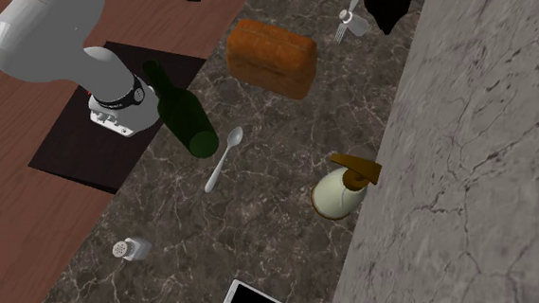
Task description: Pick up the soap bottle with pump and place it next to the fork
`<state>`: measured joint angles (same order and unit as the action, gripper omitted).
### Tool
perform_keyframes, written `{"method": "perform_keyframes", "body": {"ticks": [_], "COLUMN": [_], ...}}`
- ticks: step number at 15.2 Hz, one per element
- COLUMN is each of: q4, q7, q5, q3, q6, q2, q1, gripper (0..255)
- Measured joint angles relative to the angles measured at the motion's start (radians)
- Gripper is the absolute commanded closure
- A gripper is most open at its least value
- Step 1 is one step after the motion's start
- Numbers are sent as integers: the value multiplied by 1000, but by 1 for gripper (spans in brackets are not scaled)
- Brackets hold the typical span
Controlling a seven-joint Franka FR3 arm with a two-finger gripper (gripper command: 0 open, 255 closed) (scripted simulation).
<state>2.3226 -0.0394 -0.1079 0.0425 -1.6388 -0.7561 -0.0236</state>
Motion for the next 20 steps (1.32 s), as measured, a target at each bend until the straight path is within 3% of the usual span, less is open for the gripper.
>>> {"method": "perform_keyframes", "body": {"ticks": [8,20], "q4": [-66,-335], "q7": [-43,-116], "q5": [33,62], "q3": [-36,-102], "q6": [-116,-263], "q2": [194,630], "q1": [-28,-73], "gripper": [0,0]}}
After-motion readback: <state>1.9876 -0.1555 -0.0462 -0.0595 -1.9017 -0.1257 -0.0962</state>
